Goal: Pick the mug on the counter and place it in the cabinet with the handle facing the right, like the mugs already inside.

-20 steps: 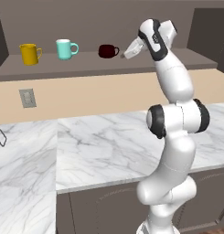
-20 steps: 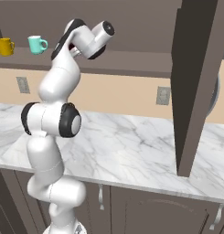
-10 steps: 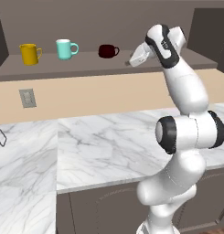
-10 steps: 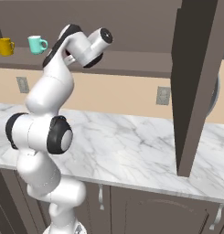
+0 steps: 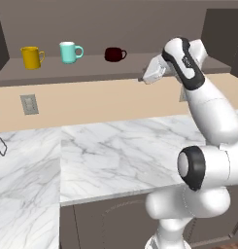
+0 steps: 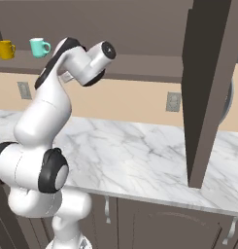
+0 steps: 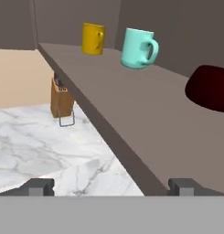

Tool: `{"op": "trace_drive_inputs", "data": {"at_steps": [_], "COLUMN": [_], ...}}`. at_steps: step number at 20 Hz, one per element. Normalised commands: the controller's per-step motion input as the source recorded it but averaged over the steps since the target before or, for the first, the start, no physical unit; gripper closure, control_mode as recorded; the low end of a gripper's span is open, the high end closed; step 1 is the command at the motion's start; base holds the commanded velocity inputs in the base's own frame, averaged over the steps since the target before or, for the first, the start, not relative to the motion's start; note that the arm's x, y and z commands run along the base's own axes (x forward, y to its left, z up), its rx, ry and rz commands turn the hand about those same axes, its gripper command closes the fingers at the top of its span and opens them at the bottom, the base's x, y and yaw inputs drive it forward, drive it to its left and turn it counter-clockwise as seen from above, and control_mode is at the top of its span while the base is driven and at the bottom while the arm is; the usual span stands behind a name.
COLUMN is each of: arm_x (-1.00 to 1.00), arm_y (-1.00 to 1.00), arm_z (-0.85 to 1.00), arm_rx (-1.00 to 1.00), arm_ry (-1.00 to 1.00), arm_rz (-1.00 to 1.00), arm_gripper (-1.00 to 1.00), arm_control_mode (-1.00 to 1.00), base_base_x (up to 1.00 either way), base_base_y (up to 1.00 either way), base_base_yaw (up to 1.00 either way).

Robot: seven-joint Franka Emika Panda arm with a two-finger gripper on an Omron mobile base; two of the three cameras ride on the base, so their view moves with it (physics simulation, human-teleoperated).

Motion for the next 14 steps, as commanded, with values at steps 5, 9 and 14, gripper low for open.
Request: {"op": "trace_drive_inputs", "data": {"at_steps": [5, 9, 14], "arm_x": [-0.47, -0.31, -0.25], "arm_y": [0.00, 0.00, 0.00], "arm_z": [-0.35, -0.46, -0.57], "arm_rx": [0.00, 0.00, 0.00], "arm_ry": [0.00, 0.01, 0.03], "arm_rz": [0.01, 0.02, 0.03], "arm_gripper": [-1.00, -1.00, -1.00], "arm_control_mode": [-1.00, -1.00, -1.00], "base_base_x": [0.00, 0.00, 0.00], "base_base_y": [0.00, 0.00, 0.00], "base_base_yaw": [0.00, 0.00, 0.00]}}
